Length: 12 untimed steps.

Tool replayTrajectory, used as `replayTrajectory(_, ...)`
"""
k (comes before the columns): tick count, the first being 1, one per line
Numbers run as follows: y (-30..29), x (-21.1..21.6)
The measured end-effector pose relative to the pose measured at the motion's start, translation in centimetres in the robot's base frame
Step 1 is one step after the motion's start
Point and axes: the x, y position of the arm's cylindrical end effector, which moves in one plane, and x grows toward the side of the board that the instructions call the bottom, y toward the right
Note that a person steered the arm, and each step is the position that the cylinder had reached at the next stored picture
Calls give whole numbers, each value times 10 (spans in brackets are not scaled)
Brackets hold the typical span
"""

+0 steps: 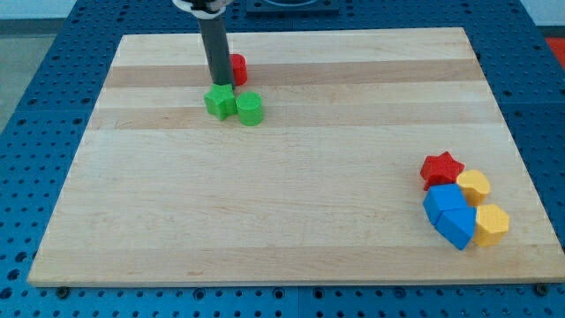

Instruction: Move the green blocks to the center of the board

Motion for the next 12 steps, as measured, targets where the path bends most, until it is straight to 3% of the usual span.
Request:
replayTrajectory(4,115,42)
replayTrajectory(6,54,-42)
replayTrajectory(8,69,-96)
replayTrajectory(9,20,-92)
replayTrajectory(10,-30,-44)
replayTrajectory(12,-35,27)
